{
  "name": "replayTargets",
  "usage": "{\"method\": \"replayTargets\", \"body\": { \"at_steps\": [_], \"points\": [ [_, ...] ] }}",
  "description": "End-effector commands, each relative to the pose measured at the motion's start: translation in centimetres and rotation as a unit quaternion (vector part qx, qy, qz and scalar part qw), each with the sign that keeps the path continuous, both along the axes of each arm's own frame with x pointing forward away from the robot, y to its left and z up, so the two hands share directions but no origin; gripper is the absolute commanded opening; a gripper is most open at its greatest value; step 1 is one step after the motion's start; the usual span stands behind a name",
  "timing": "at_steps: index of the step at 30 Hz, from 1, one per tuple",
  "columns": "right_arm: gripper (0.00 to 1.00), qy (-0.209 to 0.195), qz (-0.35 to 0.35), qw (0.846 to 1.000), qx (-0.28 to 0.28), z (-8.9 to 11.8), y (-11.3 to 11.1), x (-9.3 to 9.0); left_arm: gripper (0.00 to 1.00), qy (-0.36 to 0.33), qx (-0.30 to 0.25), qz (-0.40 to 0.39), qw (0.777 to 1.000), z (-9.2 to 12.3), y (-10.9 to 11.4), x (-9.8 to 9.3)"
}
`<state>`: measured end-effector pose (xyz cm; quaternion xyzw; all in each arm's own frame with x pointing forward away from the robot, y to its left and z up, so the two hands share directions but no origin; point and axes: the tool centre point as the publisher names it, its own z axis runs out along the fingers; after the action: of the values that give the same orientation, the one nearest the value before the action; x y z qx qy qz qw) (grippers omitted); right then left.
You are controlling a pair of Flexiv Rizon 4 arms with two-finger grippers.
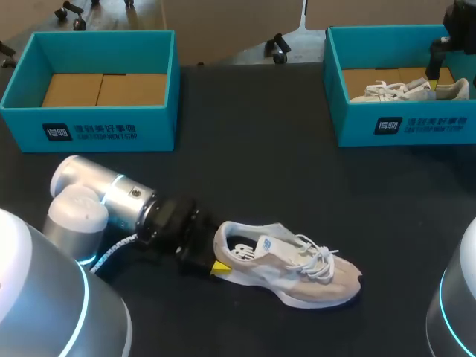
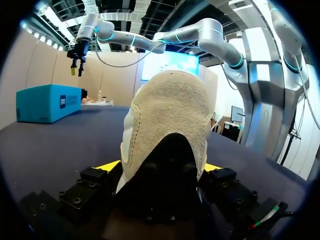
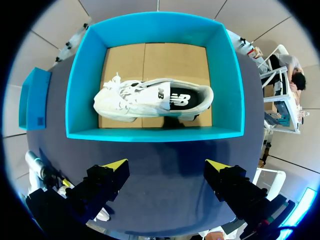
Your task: Take the shoe out of the shoebox, open the shoe tongue, remove and reinsert the insole, then place the shoe into the shoebox
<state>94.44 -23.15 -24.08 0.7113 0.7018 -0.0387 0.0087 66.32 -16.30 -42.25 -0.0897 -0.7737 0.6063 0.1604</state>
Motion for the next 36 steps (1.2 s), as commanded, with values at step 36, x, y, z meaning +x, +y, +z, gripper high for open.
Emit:
{"method": "replayTargets", "body": {
  "at_steps": [36],
  "points": [
    [1.0, -0.001, 0.0, 1.0, -0.001, 0.0, 0.0, -0.1, 0.0, 0.005, -0.013, 0.123, 0.992, 0.5, 4.9, 0.8]
  ]
}}
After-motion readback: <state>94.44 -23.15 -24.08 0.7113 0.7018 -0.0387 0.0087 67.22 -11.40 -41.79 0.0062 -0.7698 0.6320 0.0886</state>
